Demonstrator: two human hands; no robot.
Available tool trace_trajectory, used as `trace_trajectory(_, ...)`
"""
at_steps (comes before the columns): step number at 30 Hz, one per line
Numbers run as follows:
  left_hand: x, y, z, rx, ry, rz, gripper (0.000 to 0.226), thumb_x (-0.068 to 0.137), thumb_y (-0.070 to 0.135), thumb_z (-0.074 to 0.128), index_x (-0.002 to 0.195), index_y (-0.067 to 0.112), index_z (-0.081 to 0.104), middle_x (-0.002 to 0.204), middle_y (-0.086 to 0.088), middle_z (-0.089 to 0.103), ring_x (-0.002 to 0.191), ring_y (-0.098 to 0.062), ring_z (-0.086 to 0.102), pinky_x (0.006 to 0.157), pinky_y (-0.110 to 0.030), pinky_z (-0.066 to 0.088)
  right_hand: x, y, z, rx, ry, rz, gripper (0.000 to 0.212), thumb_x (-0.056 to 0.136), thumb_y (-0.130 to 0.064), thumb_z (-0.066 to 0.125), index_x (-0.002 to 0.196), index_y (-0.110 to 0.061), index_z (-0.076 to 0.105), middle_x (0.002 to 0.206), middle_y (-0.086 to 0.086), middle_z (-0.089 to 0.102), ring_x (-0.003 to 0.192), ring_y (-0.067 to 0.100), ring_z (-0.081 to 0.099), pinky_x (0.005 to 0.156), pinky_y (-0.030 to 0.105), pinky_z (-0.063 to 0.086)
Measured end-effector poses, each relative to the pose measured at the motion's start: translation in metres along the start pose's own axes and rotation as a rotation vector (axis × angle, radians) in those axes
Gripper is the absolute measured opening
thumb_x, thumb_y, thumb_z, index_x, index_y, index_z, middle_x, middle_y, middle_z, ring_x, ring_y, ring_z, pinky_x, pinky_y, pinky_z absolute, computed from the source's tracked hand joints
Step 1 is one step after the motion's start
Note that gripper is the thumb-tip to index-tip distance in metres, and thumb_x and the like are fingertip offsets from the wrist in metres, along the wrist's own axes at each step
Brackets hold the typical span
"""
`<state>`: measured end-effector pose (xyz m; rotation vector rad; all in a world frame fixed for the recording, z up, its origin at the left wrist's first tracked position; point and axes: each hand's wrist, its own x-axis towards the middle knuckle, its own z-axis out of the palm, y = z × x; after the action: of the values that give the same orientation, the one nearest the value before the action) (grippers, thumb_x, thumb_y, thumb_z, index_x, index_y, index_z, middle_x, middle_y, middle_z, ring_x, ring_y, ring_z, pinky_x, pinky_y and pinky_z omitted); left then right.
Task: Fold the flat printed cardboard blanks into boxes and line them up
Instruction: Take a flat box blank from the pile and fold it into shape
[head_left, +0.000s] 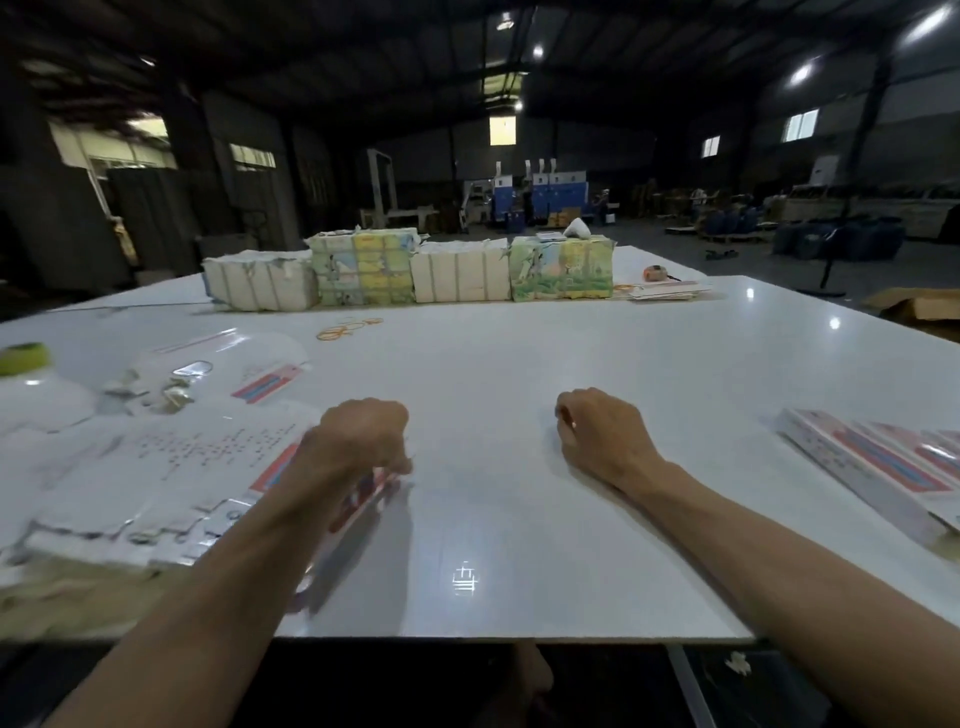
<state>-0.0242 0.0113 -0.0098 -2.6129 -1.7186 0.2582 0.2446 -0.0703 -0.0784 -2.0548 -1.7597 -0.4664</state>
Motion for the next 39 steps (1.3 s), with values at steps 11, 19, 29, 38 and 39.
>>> trace_trajectory(11,0.011,-0.048,0.006,-0.113,-0.068,-0.197,0.084,0.060,0.083,0.081,0.106,0.016,0.060,0.095,0.002,0.068,0.085,-0.016,0.064,0.064,-0.030,0.044,0.001,0.013,0.010,0.216,0.001,-0.012,0.016,0.096,-0.015,0.050,0.088,-0.017,0.064,0.085,-0.006,0.067,0.079,0.021,0.061,0.066,0.034,0.047)
trace_trajectory(19,0.038,-0.082,-0.016,-0.541,-0.112,-0.232,0.056,0.084,0.057,0.081,0.112,0.012,0.068,0.084,-0.007,0.081,0.074,-0.028,0.080,0.067,-0.039,0.064,0.002,0.019,0.011,0.395,0.019,0.076,0.017,0.097,-0.017,0.053,0.090,-0.021,0.068,0.084,-0.012,0.071,0.078,0.015,0.062,0.064,0.029,0.039)
trace_trajectory(29,0.043,0.036,-0.019,-1.648,-0.364,0.286,0.049,0.106,0.038,0.055,0.142,0.005,0.054,0.128,-0.019,0.072,0.111,-0.035,0.074,0.082,-0.043,0.065,0.011,0.016,0.002,0.607,0.374,-0.047,0.025,0.102,-0.008,0.060,0.124,-0.019,0.066,0.104,-0.009,0.068,0.087,0.011,0.064,0.077,0.028,0.056)
trace_trajectory(38,0.041,0.122,0.043,-1.778,-0.196,0.344,0.063,0.107,0.063,0.033,0.091,0.026,0.081,0.097,-0.017,0.077,0.078,-0.032,0.078,0.067,-0.036,0.063,0.012,0.017,-0.005,0.517,0.281,-0.023,0.036,0.109,-0.037,0.050,0.137,-0.017,0.063,0.133,-0.002,0.052,0.127,0.012,0.048,0.096,0.038,0.056)
trace_trajectory(39,0.041,0.121,0.046,-1.773,-0.175,0.362,0.063,0.108,0.063,0.033,0.086,0.030,0.081,0.094,-0.014,0.078,0.075,-0.029,0.078,0.065,-0.033,0.062,0.013,0.017,-0.005,0.488,0.264,-0.018,0.036,0.109,-0.036,0.052,0.134,-0.015,0.066,0.131,-0.002,0.055,0.126,0.010,0.047,0.097,0.038,0.053)
